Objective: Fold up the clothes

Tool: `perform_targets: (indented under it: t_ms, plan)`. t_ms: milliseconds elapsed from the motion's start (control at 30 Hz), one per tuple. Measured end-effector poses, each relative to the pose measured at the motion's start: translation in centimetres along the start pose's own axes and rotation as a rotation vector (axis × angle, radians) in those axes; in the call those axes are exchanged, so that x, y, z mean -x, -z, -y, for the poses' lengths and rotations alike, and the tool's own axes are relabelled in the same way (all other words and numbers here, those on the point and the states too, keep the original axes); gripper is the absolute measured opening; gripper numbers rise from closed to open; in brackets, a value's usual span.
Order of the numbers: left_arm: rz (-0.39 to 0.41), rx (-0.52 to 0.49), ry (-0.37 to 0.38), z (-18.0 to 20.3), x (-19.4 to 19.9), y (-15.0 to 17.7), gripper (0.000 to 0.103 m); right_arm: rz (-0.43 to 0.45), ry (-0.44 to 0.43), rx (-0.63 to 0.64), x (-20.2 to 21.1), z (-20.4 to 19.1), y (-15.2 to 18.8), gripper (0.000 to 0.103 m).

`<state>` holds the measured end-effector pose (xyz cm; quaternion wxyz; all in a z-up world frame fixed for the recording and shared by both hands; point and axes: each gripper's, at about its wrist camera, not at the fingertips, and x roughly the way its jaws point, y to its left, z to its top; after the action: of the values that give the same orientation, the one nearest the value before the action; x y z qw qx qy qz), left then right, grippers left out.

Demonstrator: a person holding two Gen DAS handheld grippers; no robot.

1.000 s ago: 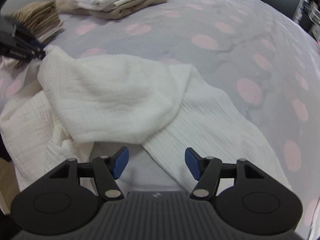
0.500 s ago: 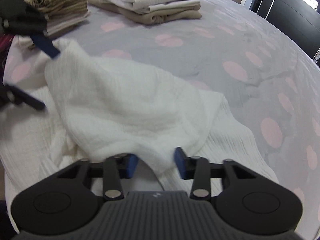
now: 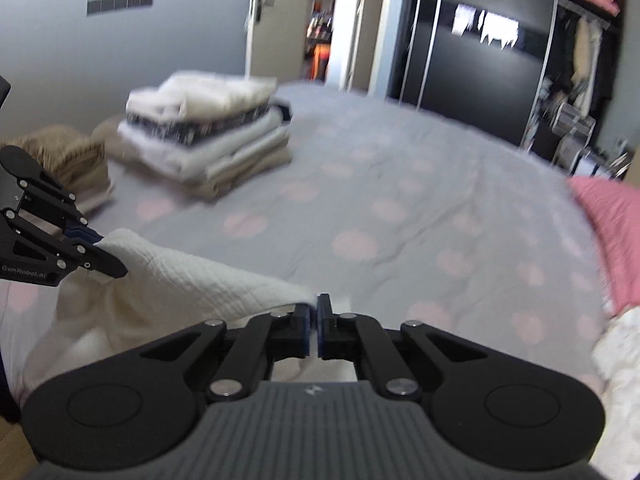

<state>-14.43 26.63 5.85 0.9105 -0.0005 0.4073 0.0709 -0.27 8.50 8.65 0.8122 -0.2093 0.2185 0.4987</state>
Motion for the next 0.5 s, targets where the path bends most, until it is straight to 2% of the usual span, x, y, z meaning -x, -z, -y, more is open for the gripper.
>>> perform_targets:
  t_ms: [133, 333, 500]
  plan:
    - [0.118, -0.006, 0.049, 0.8, 5.0, -3.7, 0.006, 0.153, 0.109, -0.011, 6.6, 0.8, -3.6, 0.003]
    - [0.346, -0.082, 0.132, 3.9, 15.3, -9.3, 0.006, 0.404, 0.26, -0.001, 18.0, 1.4, -10.0, 0.003]
    - [0.514, -0.131, 0.188, 5.5, 23.4, -12.2, 0.005, 0.577, 0.335, 0.04, 27.2, 0.1, -14.1, 0.003]
